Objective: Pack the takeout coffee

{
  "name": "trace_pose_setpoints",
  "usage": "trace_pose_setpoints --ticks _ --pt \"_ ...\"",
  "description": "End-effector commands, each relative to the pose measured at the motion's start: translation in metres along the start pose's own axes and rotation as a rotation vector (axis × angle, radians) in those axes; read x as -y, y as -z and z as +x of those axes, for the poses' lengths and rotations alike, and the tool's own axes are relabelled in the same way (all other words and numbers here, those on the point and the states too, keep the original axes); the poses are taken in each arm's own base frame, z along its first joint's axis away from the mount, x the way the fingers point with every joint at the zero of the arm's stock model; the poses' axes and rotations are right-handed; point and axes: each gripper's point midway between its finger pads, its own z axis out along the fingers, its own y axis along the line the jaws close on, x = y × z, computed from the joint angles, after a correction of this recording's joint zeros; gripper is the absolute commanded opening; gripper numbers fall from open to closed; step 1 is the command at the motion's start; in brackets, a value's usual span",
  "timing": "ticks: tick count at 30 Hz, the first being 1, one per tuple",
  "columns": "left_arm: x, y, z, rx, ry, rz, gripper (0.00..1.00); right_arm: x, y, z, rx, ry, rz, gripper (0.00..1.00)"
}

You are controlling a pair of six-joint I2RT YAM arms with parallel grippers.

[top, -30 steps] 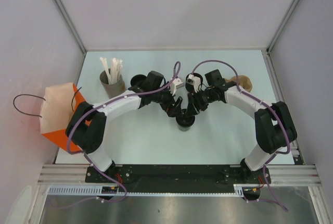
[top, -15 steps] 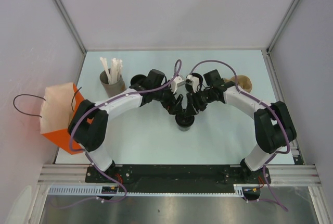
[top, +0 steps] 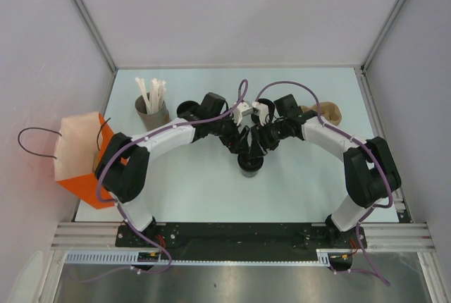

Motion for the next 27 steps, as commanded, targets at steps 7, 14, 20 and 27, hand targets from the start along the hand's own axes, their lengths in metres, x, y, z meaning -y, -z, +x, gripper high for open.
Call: trace_pose_setpoints --ticks 7,14,20,27 --pt "-0.031 -0.007 0.065 -0.206 0.033 -0.142 0.84 -0.011 0.023 -0.014 0.052 0.069 0.001 0.82" --pt "-0.031 -0.004 0.063 -0.200 0.031 -0.147 0.84 -0.025 0.030 -0.013 0.057 0.063 -0.078 0.80" --pt "-0.025 0.001 0.053 -0.165 0.017 -0.116 0.84 -0.018 0.017 -0.006 0.017 0.062 -0.030 0.77" --pt "-0.012 0.008 0.038 -0.110 -0.014 -0.071 0.86 -0.012 0.011 -0.005 0.004 0.064 0.017 0.74"
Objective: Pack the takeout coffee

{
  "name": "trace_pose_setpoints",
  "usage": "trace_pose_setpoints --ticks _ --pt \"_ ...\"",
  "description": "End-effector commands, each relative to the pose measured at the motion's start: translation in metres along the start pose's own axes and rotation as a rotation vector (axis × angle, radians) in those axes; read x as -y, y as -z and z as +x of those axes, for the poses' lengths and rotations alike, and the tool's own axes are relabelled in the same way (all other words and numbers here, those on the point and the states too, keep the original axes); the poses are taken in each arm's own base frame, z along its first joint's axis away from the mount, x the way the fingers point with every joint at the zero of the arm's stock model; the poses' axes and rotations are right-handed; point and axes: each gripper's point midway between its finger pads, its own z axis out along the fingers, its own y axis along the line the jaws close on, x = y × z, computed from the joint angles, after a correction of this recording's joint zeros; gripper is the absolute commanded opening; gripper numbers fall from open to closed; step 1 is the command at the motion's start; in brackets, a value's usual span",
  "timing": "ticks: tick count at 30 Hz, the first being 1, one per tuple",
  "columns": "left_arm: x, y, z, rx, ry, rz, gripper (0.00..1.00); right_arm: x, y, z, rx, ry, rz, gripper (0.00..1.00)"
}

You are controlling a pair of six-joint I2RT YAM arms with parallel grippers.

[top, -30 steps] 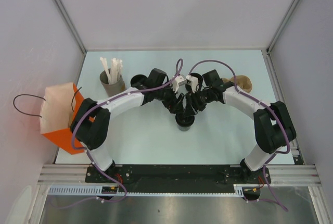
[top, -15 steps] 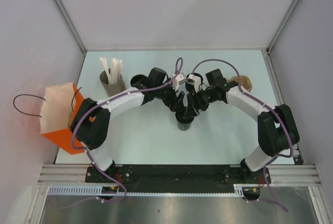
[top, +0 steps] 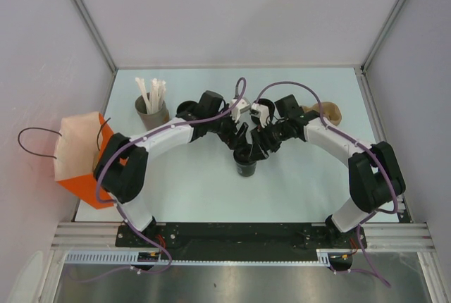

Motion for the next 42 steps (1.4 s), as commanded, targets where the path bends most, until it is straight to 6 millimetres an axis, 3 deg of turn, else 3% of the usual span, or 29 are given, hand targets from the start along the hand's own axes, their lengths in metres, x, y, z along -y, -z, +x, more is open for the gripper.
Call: trace_pose_setpoints --ticks 1,15,29,36,42 --pt "0.010 0.007 0.046 -0.141 0.009 0.020 0.86 -0.001 0.001 -0.010 0.024 0.032 0.017 0.73" --pt "0.024 0.024 0.022 -0.062 -0.043 0.051 0.88 -0.005 0.004 -0.011 0.024 0.055 0.013 0.72" --pt "0.039 0.028 0.011 -0.027 -0.049 0.128 1.00 -0.008 0.017 -0.014 0.056 0.053 -0.025 0.78" --pt "0.038 0.032 0.000 -0.003 -0.052 0.117 1.00 -0.005 0.017 -0.016 0.065 0.038 -0.022 0.78" --pt "0.029 0.053 -0.020 0.072 -0.034 0.095 1.00 -0.001 0.013 -0.020 0.073 0.029 -0.004 0.75"
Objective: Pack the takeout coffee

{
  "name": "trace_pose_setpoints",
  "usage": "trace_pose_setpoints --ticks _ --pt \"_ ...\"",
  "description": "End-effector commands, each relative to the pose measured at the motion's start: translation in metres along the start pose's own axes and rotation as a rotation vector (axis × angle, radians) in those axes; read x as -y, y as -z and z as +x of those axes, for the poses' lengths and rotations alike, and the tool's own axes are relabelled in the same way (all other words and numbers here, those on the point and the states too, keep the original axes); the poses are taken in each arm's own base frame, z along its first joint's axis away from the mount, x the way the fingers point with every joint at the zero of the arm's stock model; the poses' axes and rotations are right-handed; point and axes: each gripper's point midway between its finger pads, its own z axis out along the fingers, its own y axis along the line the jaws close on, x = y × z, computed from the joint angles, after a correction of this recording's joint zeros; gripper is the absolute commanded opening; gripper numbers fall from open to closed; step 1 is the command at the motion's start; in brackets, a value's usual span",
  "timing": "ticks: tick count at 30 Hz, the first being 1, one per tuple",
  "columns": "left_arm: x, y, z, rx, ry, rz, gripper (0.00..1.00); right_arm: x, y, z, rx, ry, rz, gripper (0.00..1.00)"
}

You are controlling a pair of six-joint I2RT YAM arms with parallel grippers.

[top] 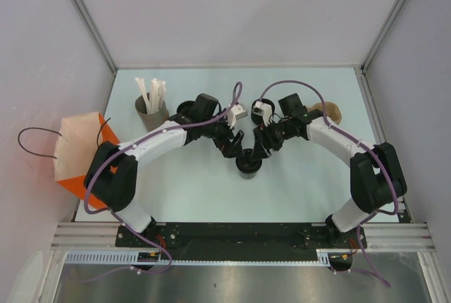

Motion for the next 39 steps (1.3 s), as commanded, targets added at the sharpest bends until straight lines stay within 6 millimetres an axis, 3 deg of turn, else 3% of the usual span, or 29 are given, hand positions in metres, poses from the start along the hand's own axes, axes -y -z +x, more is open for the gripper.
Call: trace_pose_setpoints --ticks 1,7,13,17,24,34,39 --pt "0.002 0.030 -0.035 0.117 -0.023 -0.008 1.00 -0.003 0.003 -0.019 0.054 0.040 0.015 0.75" --pt "-0.016 0.041 -0.027 0.125 0.001 -0.063 1.00 0.005 -0.003 -0.017 0.040 0.031 0.050 0.70" --pt "-0.020 0.027 -0.006 0.070 0.054 -0.028 1.00 0.006 -0.008 -0.013 0.022 0.029 0.054 0.68" --pt "-0.011 0.021 -0.004 0.065 0.075 0.047 1.00 0.006 -0.008 -0.013 0.020 0.030 0.054 0.67" --pt "0.012 0.032 -0.016 0.118 0.045 0.134 1.00 0.000 0.002 -0.021 0.053 0.050 0.046 0.70" --pt "0.029 0.002 -0.002 0.028 0.075 0.223 1.00 -0.005 0.027 -0.035 0.114 0.058 0.044 0.84" --pt "0.031 -0.012 0.006 -0.019 0.077 0.219 1.00 -0.007 0.046 -0.042 0.163 0.062 0.045 0.86"
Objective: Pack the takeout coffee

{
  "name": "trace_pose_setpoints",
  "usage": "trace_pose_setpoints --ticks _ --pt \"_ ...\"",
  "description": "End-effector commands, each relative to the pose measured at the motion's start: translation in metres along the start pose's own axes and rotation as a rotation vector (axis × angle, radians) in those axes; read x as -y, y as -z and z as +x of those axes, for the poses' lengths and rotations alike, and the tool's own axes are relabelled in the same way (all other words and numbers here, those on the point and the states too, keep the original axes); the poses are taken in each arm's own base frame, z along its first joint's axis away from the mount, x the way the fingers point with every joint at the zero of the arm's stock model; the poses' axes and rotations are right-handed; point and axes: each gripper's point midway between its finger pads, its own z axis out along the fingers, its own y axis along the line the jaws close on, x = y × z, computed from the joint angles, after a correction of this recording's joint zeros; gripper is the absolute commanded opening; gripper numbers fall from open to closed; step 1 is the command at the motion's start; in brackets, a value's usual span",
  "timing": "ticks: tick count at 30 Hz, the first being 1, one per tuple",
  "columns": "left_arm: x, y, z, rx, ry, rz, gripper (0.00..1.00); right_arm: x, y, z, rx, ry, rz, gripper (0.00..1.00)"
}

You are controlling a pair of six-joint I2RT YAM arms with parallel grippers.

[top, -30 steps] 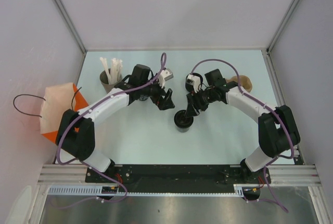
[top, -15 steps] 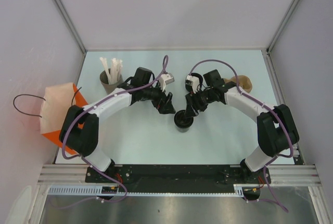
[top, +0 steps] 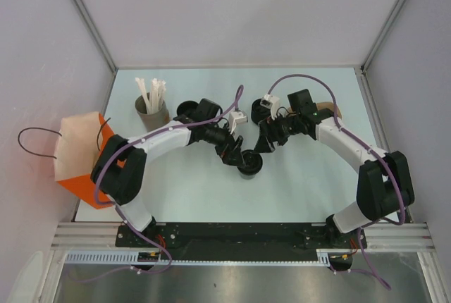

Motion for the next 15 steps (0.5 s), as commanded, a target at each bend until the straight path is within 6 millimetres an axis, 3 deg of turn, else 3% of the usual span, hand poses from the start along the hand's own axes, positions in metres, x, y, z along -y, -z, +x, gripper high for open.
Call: trace_pose_setpoints --ticks 1,9,15 --pt "0.003 -0.006 -0.016 0.007 -0.034 0.010 1.00 -0.011 0.026 -0.027 0.091 0.053 -0.015 0.86" --pt "0.006 -0.003 -0.024 0.026 -0.044 0.010 1.00 -0.010 0.034 -0.027 0.102 0.042 -0.020 0.86" --pt "-0.002 -0.004 -0.026 0.036 -0.025 -0.020 1.00 -0.009 0.034 -0.027 0.101 0.039 -0.020 0.86"
